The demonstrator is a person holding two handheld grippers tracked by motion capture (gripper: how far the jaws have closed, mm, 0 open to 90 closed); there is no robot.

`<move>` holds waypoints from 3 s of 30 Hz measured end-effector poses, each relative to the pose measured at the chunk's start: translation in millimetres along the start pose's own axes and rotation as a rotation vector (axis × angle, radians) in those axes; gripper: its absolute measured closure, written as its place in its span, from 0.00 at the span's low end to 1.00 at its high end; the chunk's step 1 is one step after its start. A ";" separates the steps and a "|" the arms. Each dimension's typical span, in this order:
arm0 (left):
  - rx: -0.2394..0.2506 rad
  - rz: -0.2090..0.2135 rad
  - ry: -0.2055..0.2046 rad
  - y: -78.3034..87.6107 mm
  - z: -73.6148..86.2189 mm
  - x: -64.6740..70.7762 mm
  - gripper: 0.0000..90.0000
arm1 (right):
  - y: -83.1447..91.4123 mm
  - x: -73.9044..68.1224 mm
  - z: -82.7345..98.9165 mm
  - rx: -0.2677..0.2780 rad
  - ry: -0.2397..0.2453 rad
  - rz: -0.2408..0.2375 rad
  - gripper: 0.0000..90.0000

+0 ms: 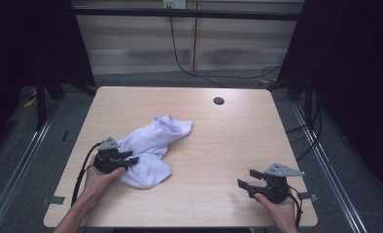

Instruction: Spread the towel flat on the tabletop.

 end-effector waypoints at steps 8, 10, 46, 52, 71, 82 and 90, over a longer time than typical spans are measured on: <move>-0.025 0.082 -0.043 -4.4 7.6 31.7 0.78 | -0.6 -4.8 0.0 -0.004 0.006 -0.018 0.38; -0.027 0.090 -0.047 -4.2 9.2 36.9 0.78 | -0.4 -5.3 -0.2 -0.004 0.005 -0.017 0.38; 0.103 0.248 -0.017 -19.7 -50.8 71.2 0.55 | -69.4 -62.8 -78.7 -0.021 0.154 -0.203 0.55; 0.010 0.253 -0.055 -46.4 -37.1 76.0 0.51 | -109.7 -80.5 -67.0 -0.058 0.158 -0.255 0.57; 0.011 0.308 -0.075 -33.2 -27.3 85.5 0.91 | -104.5 -79.0 -55.2 -0.065 0.138 -0.205 0.97; 0.164 0.284 0.001 1.6 -49.4 60.4 0.91 | -77.2 -46.4 -79.1 0.041 0.035 -0.151 0.97; 0.226 0.251 0.014 16.4 -63.4 52.1 0.92 | -56.6 -31.2 -98.8 0.110 0.007 -0.128 0.97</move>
Point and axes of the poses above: each handheld gripper's, and its own axes: y roughly backward along the jaws, z roughly out of its underside, x roughly to its right, the point moved 8 cm from there along -y, roughly forward along the jaws, and after that the axes turned 8 degrees about z, right-handed, at the moved point
